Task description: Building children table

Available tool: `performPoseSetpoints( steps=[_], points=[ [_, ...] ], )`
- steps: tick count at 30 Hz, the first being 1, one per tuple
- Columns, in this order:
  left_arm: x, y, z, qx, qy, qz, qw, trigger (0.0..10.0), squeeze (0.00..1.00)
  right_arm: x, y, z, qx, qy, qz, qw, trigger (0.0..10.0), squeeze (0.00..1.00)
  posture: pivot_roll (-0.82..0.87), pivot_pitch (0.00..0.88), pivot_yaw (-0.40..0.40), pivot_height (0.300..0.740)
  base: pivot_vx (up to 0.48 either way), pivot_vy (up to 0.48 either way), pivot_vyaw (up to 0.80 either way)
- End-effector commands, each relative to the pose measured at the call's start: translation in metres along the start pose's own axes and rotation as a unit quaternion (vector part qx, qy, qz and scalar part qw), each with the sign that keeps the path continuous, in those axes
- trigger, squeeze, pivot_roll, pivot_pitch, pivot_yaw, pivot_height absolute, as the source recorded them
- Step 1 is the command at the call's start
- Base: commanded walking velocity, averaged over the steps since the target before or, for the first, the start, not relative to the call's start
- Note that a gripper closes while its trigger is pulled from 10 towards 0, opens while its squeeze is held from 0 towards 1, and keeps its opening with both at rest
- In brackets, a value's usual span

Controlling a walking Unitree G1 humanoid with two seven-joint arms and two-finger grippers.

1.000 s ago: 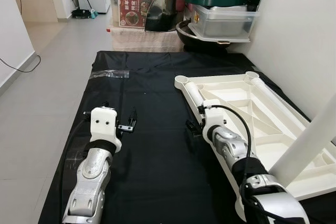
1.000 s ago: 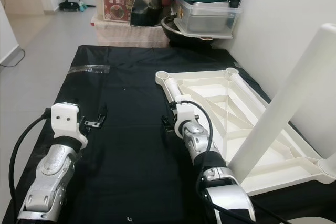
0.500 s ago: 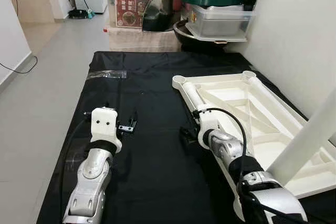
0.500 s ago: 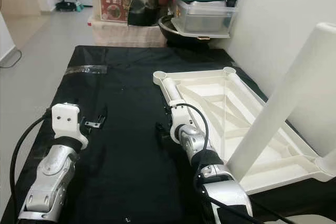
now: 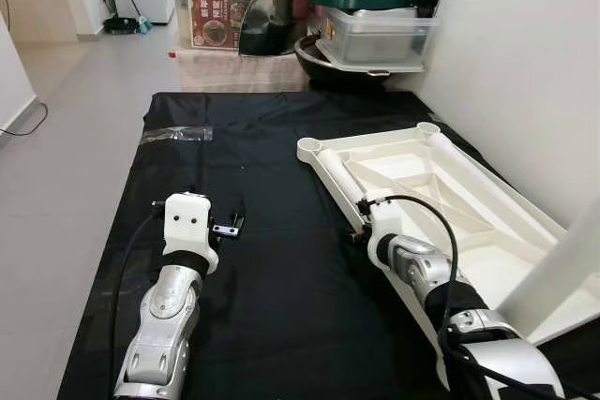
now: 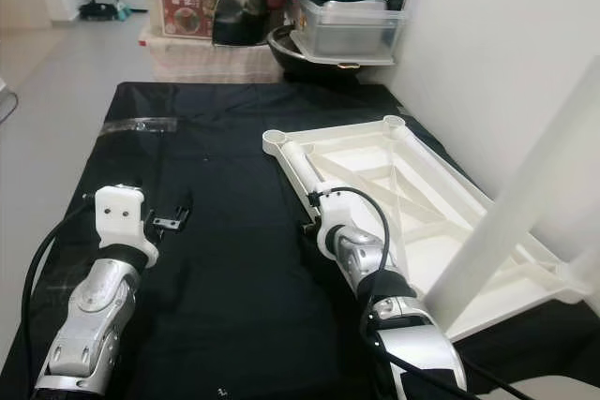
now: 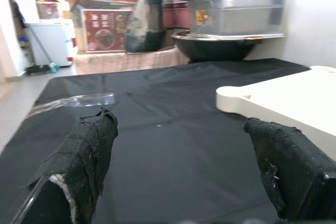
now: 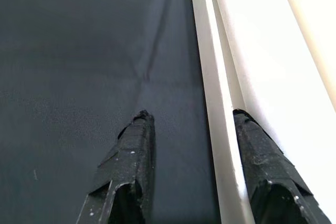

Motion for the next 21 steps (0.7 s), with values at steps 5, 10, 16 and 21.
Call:
performPoseSetpoints(
  steps=[5,10,16,21],
  points=[
    [-0.002,-0.001,0.002,0.004,0.0,0.002,1.0,10.0,0.0,-0.008,-0.037,-0.002,0.163,0.001,-0.088,0.983,0.0,0.0,-0.01,0.0,-0.113,0.74,0.0,0.0,0.0],
    [-0.002,-0.003,0.004,0.01,0.0,0.002,1.0,10.0,0.0,-0.012,-0.054,-0.02,0.271,0.022,-0.165,0.948,0.0,0.0,-0.02,0.0,-0.108,0.74,0.0,0.0,0.0],
    [-0.002,-0.005,0.004,0.013,0.001,0.003,1.0,10.0,0.0,-0.02,-0.056,-0.039,0.343,0.024,-0.201,0.917,0.0,0.0,-0.02,0.0,-0.103,0.74,0.0,0.0,0.0],
    [0.004,-0.008,0.007,0.018,0.013,0.002,1.0,10.0,0.0,-0.018,-0.042,-0.044,0.347,0.016,-0.233,0.908,0.0,0.0,-0.01,0.0,-0.106,0.74,0.0,0.0,0.0]
  ],
)
Point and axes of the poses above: a point about 5 cm out from each wrist's last joint towards the gripper, its own z axis pointing out of the wrist towards the gripper, its own x axis along the axis of the wrist's last joint, y = z × x, the point moved 1 cm from there along z, pointing out of the wrist towards the gripper, and after that the axes turned 6 degrees about z, right-handed, at the moved point
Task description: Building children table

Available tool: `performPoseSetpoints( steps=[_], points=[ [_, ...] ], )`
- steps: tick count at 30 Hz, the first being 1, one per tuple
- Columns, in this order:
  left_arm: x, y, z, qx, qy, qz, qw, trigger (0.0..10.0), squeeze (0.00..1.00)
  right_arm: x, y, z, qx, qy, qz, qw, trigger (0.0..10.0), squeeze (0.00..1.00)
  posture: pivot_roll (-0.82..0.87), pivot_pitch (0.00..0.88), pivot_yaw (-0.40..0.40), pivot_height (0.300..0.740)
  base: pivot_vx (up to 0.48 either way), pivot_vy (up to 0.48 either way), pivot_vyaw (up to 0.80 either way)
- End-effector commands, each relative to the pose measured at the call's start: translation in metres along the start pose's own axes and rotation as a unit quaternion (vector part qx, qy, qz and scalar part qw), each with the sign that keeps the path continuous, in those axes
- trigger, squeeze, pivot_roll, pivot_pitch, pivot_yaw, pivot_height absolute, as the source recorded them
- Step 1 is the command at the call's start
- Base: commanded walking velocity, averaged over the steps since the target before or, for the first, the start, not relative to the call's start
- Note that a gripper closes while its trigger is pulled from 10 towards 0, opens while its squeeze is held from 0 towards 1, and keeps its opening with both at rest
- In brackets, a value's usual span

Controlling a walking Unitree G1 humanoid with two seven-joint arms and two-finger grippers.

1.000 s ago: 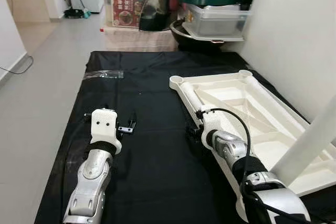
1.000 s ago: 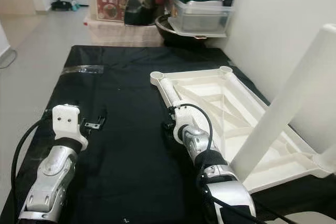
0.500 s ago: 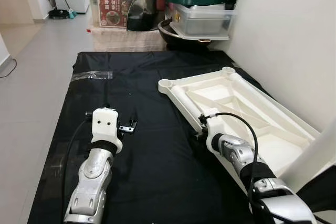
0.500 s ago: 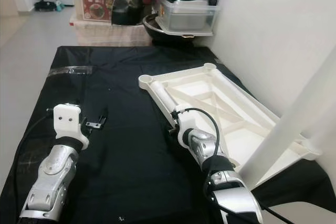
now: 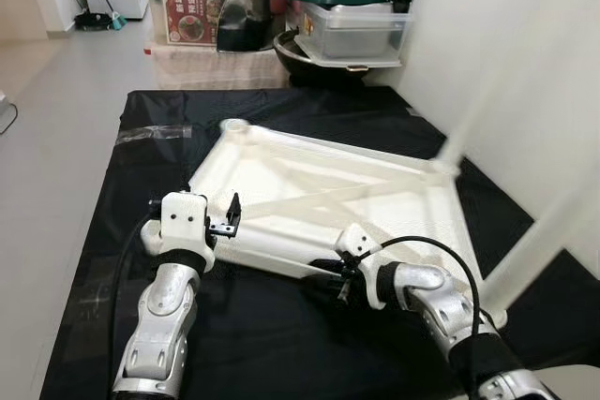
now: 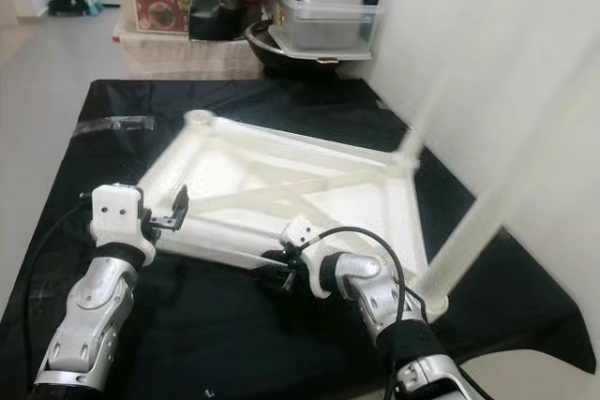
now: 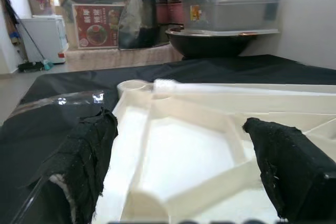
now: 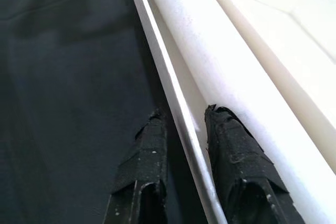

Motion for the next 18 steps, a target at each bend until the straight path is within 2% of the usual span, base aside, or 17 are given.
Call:
performPoseSetpoints(
  steps=[1,2,4,5,6,7,8,9,10,11,12,14,16,18],
  points=[
    [0.008,-0.005,0.003,0.008,0.016,0.001,1.0,10.0,0.0,0.007,0.005,-0.006,0.021,-0.009,-0.046,0.999,0.0,0.0,-0.01,0.0,-0.106,0.74,0.0,0.0,0.0],
    [0.008,-0.005,0.003,0.008,0.016,0.001,1.0,10.0,0.0,0.007,0.005,-0.006,0.021,-0.009,-0.046,0.999,0.0,0.0,-0.01,0.0,-0.106,0.74,0.0,0.0,0.0],
    [0.014,-0.009,0.006,0.013,0.028,-0.001,1.0,10.0,0.0,0.011,0.009,-0.02,0.054,-0.015,-0.073,0.996,0.0,0.0,-0.01,0.0,-0.109,0.74,0.0,0.0,0.0],
    [0.014,-0.009,0.006,0.013,0.028,-0.001,1.0,10.0,0.0,0.011,0.009,-0.02,0.054,-0.015,-0.073,0.996,0.0,0.0,-0.01,0.0,-0.109,0.74,0.0,0.0,0.0],
    [0.015,-0.012,0.007,0.015,0.03,-0.002,0.999,10.0,0.0,0.013,0.008,-0.032,0.096,-0.019,-0.085,0.992,0.0,0.0,0.0,0.0,-0.112,0.74,0.0,0.0,0.0],
    [0.015,-0.012,0.007,0.015,0.03,-0.002,0.999,10.0,0.0,0.013,0.008,-0.032,0.096,-0.019,-0.085,0.992,0.0,0.0,0.0,0.0,-0.112,0.74,0.0,0.0,0.0],
    [0.014,-0.014,0.007,0.018,0.029,-0.001,0.999,10.0,0.0,0.014,0.008,-0.045,0.134,-0.032,-0.094,0.986,0.0,0.0,0.0,0.0,-0.118,0.74,0.0,0.0,0.0],
    [0.014,-0.014,0.007,0.018,0.029,-0.001,0.999,10.0,0.0,0.014,0.008,-0.045,0.134,-0.032,-0.094,0.986,0.0,0.0,0.0,0.0,-0.118,0.74,0.0,0.0,0.0],
    [0.012,-0.015,0.007,0.019,0.026,-0.001,0.999,10.0,0.0,0.012,0.012,-0.059,0.161,-0.066,-0.114,0.978,0.0,0.0,0.0,0.0,-0.118,0.74,0.0,0.0,0.0],
    [0.012,-0.015,0.007,0.019,0.026,-0.001,0.999,10.0,0.0,0.012,0.012,-0.059,0.161,-0.066,-0.114,0.978,0.0,0.0,0.0,0.0,-0.118,0.74,0.0,0.0,0.0],
    [0.01,-0.014,0.005,0.02,0.024,0.0,1.0,10.0,0.0,0.01,0.016,-0.071,0.175,-0.103,-0.135,0.97,0.0,0.0,0.0,0.0,-0.118,0.74,0.0,0.0,0.0],
    [0.008,-0.011,0.004,0.019,0.021,-0.002,1.0,10.0,0.0,0.005,0.02,-0.082,0.187,-0.15,-0.162,0.957,0.0,0.0,0.0,0.0,-0.123,0.74,0.0,0.0,0.0],
    [0.008,-0.008,0.004,0.018,0.02,-0.003,1.0,10.0,0.0,-0.002,0.02,-0.089,0.205,-0.18,-0.178,0.945,0.0,0.0,0.0,0.0,-0.123,0.74,0.0,0.0,0.0],
    [0.008,-0.007,0.004,0.017,0.02,-0.004,1.0,10.0,0.0,-0.004,0.02,-0.09,0.21,-0.187,-0.182,0.942,0.0,0.0,0.0,0.0,-0.123,0.74,0.0,0.0,0.0]
  ],
)
Point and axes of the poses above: a point about 5 cm out from each wrist's last joint towards the gripper, its own z axis pointing out of the wrist towards the gripper, its own x axis along the axis of the wrist's last joint, y = z × x, the point moved 1 cm from there along z, pointing out of the wrist towards the gripper, and after that the axes turned 6 degrees about z, right-handed, at the moved point
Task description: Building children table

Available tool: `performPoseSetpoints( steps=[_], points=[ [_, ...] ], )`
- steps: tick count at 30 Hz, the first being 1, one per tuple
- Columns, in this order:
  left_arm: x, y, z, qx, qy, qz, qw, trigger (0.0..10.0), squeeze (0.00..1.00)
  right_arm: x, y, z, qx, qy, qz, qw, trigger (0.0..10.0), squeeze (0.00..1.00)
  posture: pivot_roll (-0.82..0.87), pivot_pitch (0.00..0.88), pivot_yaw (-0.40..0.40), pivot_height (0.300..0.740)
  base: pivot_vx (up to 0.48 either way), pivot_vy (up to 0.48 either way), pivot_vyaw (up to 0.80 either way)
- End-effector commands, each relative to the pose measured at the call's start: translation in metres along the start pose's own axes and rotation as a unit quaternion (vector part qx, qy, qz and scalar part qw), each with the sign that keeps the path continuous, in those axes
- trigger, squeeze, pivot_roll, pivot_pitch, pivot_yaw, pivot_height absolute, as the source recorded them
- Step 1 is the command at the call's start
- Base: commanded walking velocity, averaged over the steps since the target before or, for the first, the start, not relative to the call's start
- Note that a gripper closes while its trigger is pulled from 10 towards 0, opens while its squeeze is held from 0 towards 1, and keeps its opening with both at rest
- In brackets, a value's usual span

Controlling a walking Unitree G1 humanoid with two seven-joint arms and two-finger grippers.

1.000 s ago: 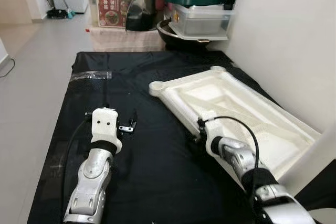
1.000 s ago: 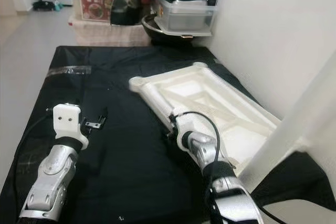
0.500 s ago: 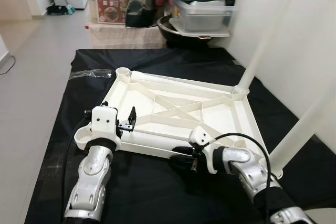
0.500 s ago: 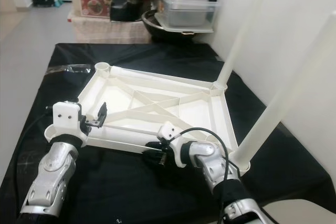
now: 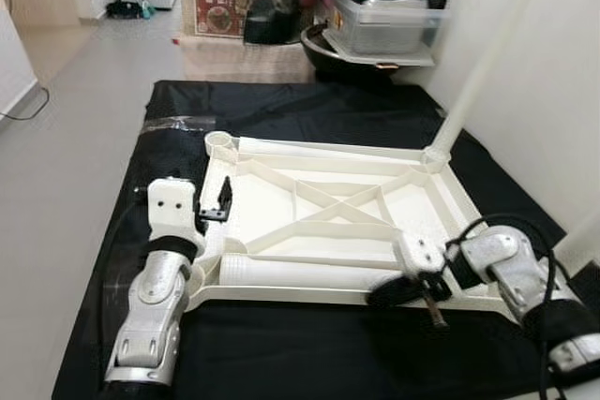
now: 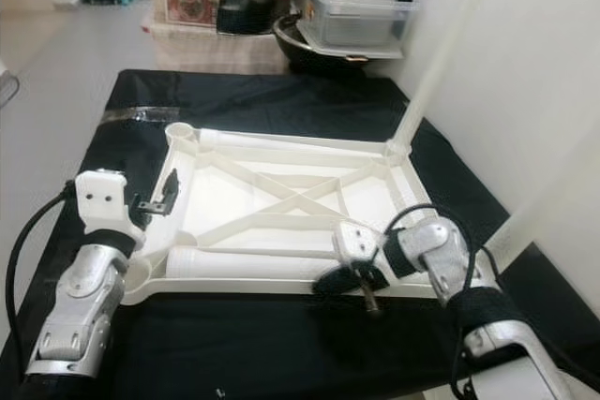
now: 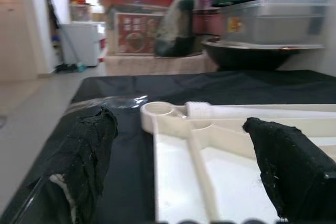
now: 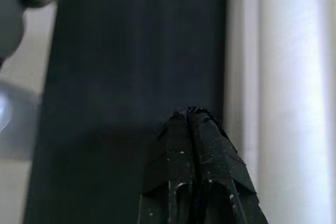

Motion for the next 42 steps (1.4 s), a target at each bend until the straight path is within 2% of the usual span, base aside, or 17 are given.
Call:
performPoseSetpoints(
  steps=[1,7,10,11,14,15,17,18,19,22,24,26,27,30,36,37,42],
  points=[
    [0.0,0.004,-0.001,-0.004,0.001,0.001,1.0,10.0,0.0,-0.004,-0.004,0.001,0.017,-0.015,-0.009,1.0,0.0,0.0,0.0,0.0,-0.123,0.74,0.0,0.0,0.0],
    [-0.003,0.004,-0.001,-0.007,-0.003,0.002,1.0,10.0,0.0,-0.011,-0.005,-0.001,0.024,-0.056,-0.048,0.997,0.0,0.0,-0.01,0.0,-0.124,0.74,0.0,0.0,0.0],
    [-0.002,0.004,0.0,-0.004,-0.002,0.002,1.0,10.0,0.0,0.021,0.02,-0.002,-0.064,0.041,-0.054,0.996,0.0,0.0,0.0,0.0,-0.127,0.74,0.0,0.0,0.0],
    [-0.002,0.004,0.0,-0.004,-0.002,0.002,1.0,10.0,0.0,0.028,0.025,-0.003,-0.087,0.061,-0.054,0.993,10.0,0.0,0.0,0.0,-0.127,0.74,0.0,0.0,0.0],
    [-0.002,0.004,-0.001,-0.003,-0.002,0.001,1.0,10.0,0.0,0.051,0.042,-0.008,-0.153,0.129,-0.02,0.98,10.0,0.0,-0.01,0.0,-0.125,0.74,0.0,0.0,0.0],
    [-0.002,0.004,-0.001,-0.002,-0.003,0.0,1.0,10.0,0.0,0.063,0.05,-0.011,-0.177,0.174,0.006,0.969,10.0,0.42,-0.01,0.0,-0.123,0.74,0.0,0.0,0.0],
    [-0.002,0.004,-0.002,-0.002,-0.003,0.0,1.0,10.0,0.0,0.071,0.054,-0.014,-0.189,0.204,0.024,0.96,10.0,0.42,0.0,0.0,-0.123,0.74,0.0,0.0,0.0],
    [-0.002,0.003,-0.002,-0.001,-0.003,-0.001,1.0,10.0,0.0,0.08,0.059,-0.016,-0.203,0.243,0.04,0.948,10.0,1.0,0.0,0.0,-0.123,0.74,0.0,0.0,0.0],
    [-0.002,0.003,-0.002,-0.001,-0.003,-0.001,1.0,10.0,0.0,0.08,0.059,-0.016,-0.203,0.243,0.04,0.948,10.0,1.0,0.0,0.0,-0.123,0.74,0.0,0.0,0.0],
    [-0.003,0.001,-0.002,0.002,-0.004,-0.004,1.0,10.0,0.0,0.095,0.07,-0.01,-0.276,0.335,0.072,0.898,10.0,1.0,-0.01,0.0,-0.118,0.74,0.0,0.0,0.0],
    [-0.003,0.001,-0.002,0.002,-0.004,-0.004,1.0,10.0,0.0,0.095,0.07,-0.01,-0.276,0.335,0.072,0.898,10.0,1.0,-0.01,0.0,-0.118,0.74,0.0,0.0,0.0],
    [-0.003,0.0,-0.002,0.003,-0.004,-0.005,1.0,10.0,0.0,0.096,0.071,-0.003,-0.296,0.352,0.085,0.884,10.0,1.0,-0.01,0.0,-0.119,0.74,0.0,0.0,0.0],
    [-0.003,0.0,-0.002,0.004,-0.006,-0.007,1.0,10.0,0.0,0.097,0.071,0.01,-0.316,0.374,0.111,0.865,10.0,1.0,0.0,0.0,-0.118,0.74,0.0,0.0,0.0],
    [-0.003,0.0,-0.002,0.004,-0.006,-0.007,1.0,10.0,0.0,0.097,0.071,0.01,-0.316,0.374,0.111,0.865,10.0,1.0,0.0,0.0,-0.118,0.74,0.0,0.0,0.0],
    [-0.005,-0.001,-0.004,-0.001,-0.017,-0.012,1.0,10.0,0.0,0.102,0.071,0.037,-0.386,0.404,0.19,0.807,10.0,1.0,0.0,0.0,-0.108,0.74,0.0,0.255,0.0],
    [-0.005,0.0,-0.004,-0.003,-0.017,-0.012,1.0,10.0,0.0,0.102,0.072,0.039,-0.405,0.401,0.2,0.797,10.0,0.0,0.0,0.0,-0.107,0.74,0.0,0.469,0.0],
    [-0.004,0.003,-0.004,-0.008,-0.017,-0.014,1.0,10.0,0.0,0.102,0.071,0.048,-0.427,0.395,0.239,0.777,10.0,0.0,0.01,0.0,-0.106,0.74,0.0,0.472,0.0]
  ],
)
Point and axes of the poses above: a point about 5 cm out from each wrist's last joint towards the gripper, its own z axis pointing out of the wrist towards the gripper, its own x axis along the axis of the wrist's last joint, y = z × x, the point moved 1 cm from there along z, pointing out of the wrist towards the gripper, and after that the axes turned 6 degrees about z, right-handed, at the moved point
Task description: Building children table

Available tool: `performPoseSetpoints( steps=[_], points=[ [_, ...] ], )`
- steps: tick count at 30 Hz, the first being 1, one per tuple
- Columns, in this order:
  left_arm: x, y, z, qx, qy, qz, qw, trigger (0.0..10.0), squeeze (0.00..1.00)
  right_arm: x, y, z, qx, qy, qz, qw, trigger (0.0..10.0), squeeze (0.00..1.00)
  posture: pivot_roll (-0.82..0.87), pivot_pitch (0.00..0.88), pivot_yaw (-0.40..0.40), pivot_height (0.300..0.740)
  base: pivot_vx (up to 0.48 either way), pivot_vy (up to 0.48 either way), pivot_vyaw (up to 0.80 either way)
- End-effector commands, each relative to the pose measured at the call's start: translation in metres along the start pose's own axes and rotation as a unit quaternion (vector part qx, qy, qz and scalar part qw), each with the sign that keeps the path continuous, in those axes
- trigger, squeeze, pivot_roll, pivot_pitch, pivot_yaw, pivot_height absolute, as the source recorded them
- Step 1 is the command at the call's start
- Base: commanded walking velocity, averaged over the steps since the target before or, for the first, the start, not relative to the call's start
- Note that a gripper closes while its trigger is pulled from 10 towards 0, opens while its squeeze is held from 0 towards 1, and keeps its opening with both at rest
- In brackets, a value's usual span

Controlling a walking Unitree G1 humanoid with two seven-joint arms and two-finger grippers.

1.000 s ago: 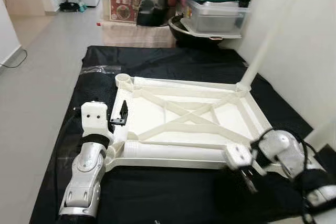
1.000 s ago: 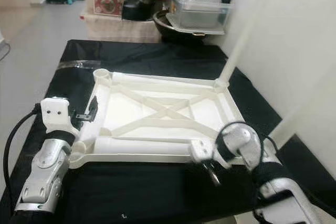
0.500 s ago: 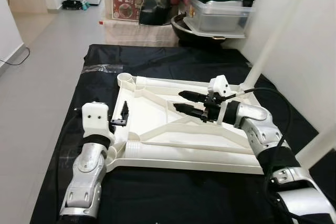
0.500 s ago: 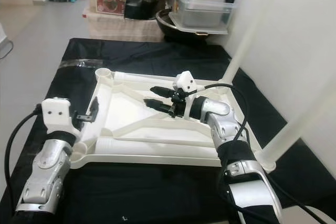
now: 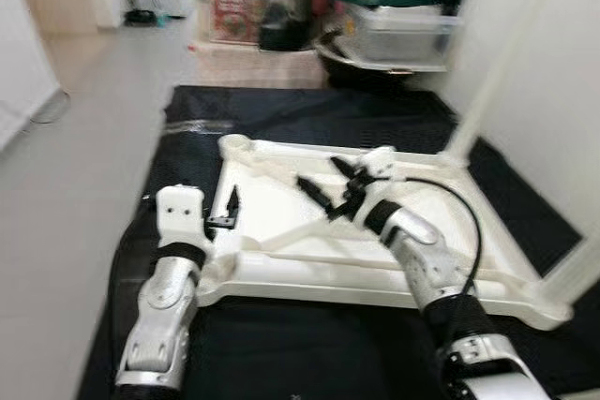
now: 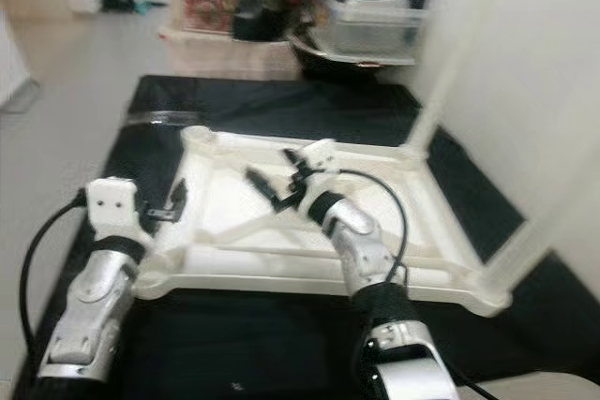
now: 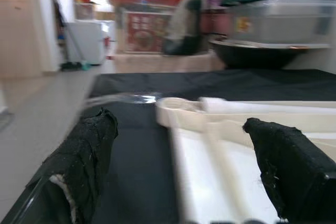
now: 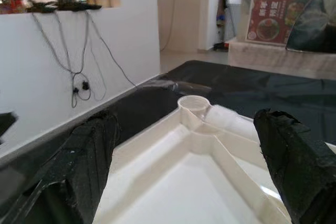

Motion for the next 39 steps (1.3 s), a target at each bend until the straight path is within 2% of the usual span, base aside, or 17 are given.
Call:
performPoseSetpoints(
  steps=[1,6,8,17,19,23,27,33,39],
  points=[
    [0.0,0.0,-0.002,0.0,-0.004,-0.008,1.0,10.0,0.0,-0.008,-0.004,0.0,-0.016,-0.013,0.012,1.0,10.0,0.0,0.01,0.0,-0.106,0.74,0.0,0.472,0.0],
    [0.0,0.0,-0.002,-0.002,-0.005,-0.009,1.0,10.0,0.0,-0.013,-0.007,0.001,-0.032,-0.029,0.019,0.999,10.0,0.0,0.01,0.0,-0.107,0.74,0.0,0.472,0.0],
    [0.0,0.0,-0.002,-0.002,-0.004,-0.009,1.0,10.0,0.0,-0.017,-0.011,0.001,-0.057,-0.045,0.023,0.997,10.0,0.0,0.01,0.0,-0.107,0.74,0.0,0.472,0.0],
    [0.0,0.001,-0.002,-0.001,-0.003,-0.008,1.0,10.0,0.0,-0.026,-0.004,0.002,-0.135,-0.101,0.02,0.985,10.0,0.0,0.0,0.0,-0.111,0.74,0.0,0.476,0.0],
    [0.001,0.0,-0.002,0.001,0.0,-0.003,1.0,10.0,0.0,-0.024,-0.002,0.005,-0.155,-0.114,0.028,0.981,10.0,0.0,0.0,0.0,-0.11,0.74,0.0,0.0,0.0],
    [0.0,0.0,-0.002,0.003,0.0,-0.002,1.0,10.0,0.0,-0.021,-0.005,0.008,-0.159,-0.115,0.03,0.98,10.0,0.0,0.0,0.0,-0.11,0.74,0.0,0.0,0.0],
    [0.0,0.001,-0.002,0.004,-0.002,-0.001,1.0,10.0,0.0,-0.019,-0.007,0.014,-0.172,-0.124,0.016,0.977,10.0,0.0,0.0,0.0,-0.114,0.74,0.0,0.0,0.0],
    [-0.002,-0.001,-0.002,0.009,-0.004,0.003,1.0,10.0,0.0,-0.021,0.014,0.013,-0.263,-0.137,0.011,0.955,10.0,0.0,0.01,0.0,-0.119,0.74,0.0,0.0,0.0],
    [-0.003,-0.001,-0.004,0.009,-0.007,0.004,1.0,10.0,0.0,-0.022,0.022,0.011,-0.285,-0.144,-0.008,0.947,10.0,0.0,0.01,0.0,-0.12,0.74,0.0,0.0,0.0]
  ],
)
Point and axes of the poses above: a point about 5 cm out from each wrist's last joint towards the gripper, its own z axis pointing out of the wrist towards the gripper, its own x axis along the axis of the wrist's last joint, y = z × x, the point moved 1 cm from there along z, pointing out of the wrist towards the gripper, and after that the axes turned 6 degrees about z, right-handed, at the moved point
